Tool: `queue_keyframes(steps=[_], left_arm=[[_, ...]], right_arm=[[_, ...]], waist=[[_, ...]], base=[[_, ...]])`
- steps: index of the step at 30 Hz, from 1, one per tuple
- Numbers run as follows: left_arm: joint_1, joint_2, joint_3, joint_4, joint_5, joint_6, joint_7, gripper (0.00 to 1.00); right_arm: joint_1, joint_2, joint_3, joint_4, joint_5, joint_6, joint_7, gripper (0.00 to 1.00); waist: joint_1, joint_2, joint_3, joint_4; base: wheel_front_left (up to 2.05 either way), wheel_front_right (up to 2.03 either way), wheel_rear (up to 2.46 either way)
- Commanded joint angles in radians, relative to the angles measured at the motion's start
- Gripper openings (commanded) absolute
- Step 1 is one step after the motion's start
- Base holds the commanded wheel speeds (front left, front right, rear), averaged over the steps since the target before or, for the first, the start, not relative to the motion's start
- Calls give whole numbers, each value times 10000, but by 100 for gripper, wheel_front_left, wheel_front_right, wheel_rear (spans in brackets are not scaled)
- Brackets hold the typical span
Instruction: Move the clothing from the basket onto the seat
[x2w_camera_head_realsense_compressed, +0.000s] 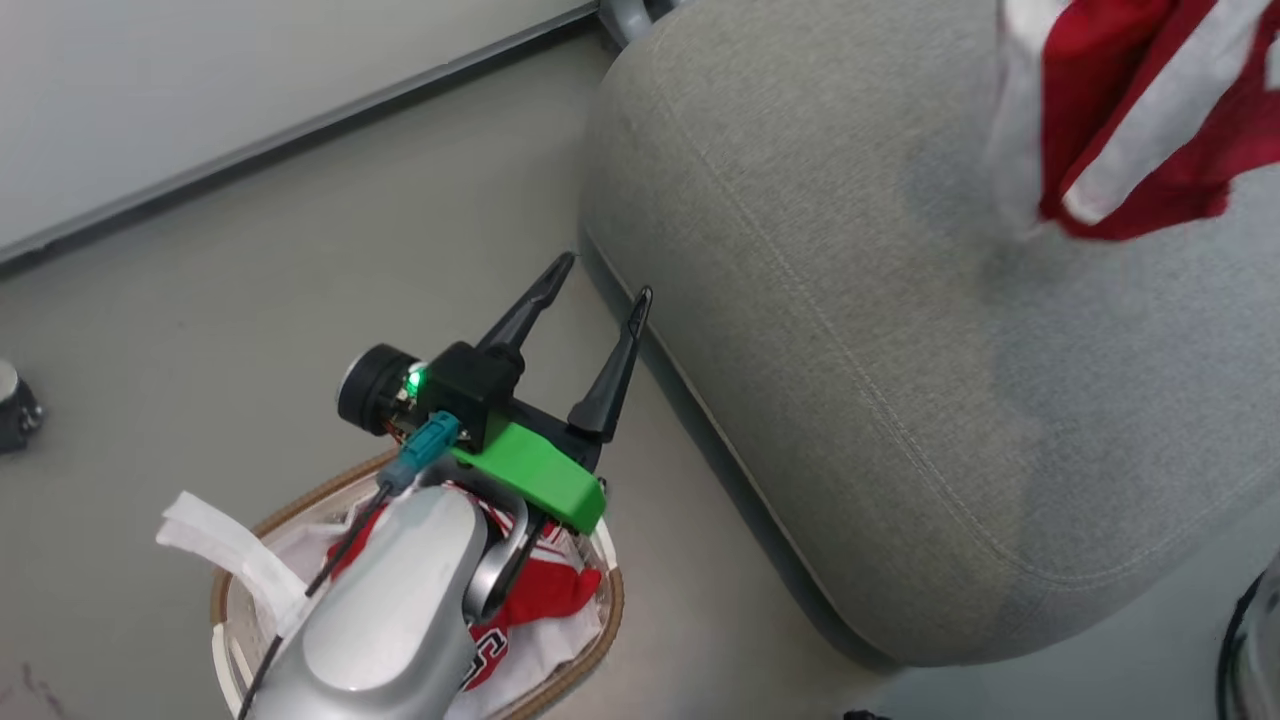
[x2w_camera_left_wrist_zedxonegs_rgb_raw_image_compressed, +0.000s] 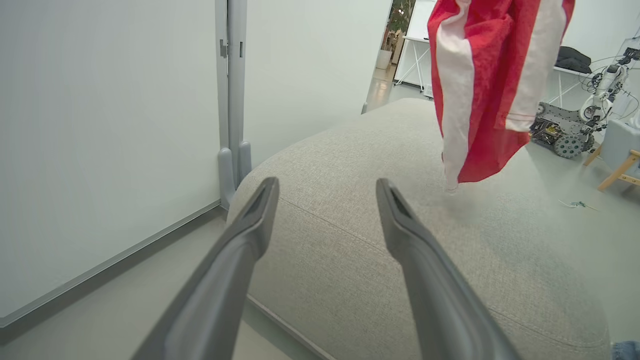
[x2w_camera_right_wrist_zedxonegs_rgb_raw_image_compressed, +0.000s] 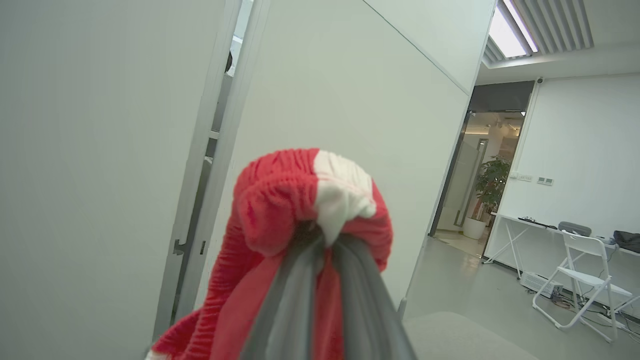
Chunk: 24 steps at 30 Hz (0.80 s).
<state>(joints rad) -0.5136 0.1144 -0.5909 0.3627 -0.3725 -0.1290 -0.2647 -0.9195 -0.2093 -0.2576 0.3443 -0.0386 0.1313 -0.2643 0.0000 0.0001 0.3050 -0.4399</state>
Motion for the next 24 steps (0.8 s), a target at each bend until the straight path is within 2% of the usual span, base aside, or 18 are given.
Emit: queue_keyframes(steps=[1, 5, 9, 12, 15, 24], left_arm=[[-310, 179, 49, -92, 69, -27, 5, 100], [-756, 479, 147, -430, 305, -27, 3, 100], [-942, 750, 248, -777, 478, 34, 7, 100], [-1033, 920, 291, -997, 518, 127, 42, 100], [-1075, 1040, 306, -1191, 587, 213, 67, 100], [-1009, 1301, 333, -1402, 547, 339, 249, 100]], right_arm=[[-505, -286, -65, 178, -109, -10, -3, 0], [-1768, -1114, -297, 836, -48, -10, -5, 0], [-2478, -1544, -521, 1402, -102, -10, -3, 0], [-2506, -1462, -766, 1583, -161, -10, -3, 0], [-2003, -1097, -995, 1729, -87, -10, -3, 0], [-463, -277, -955, 2201, 36, -10, -5, 0]], waist=[[0, -1, 1715, 1356], [0, -1, 2733, 1769], [0, -1, 3483, 1925], [0, -1, 3869, 1939], [0, -1, 4148, 1885], [0, -1, 4373, 1615]], base=[[0, 0, 0], [0, 0, 0], [0, 0, 0], [0, 0, 0], [0, 0, 0], [0, 0, 0]])
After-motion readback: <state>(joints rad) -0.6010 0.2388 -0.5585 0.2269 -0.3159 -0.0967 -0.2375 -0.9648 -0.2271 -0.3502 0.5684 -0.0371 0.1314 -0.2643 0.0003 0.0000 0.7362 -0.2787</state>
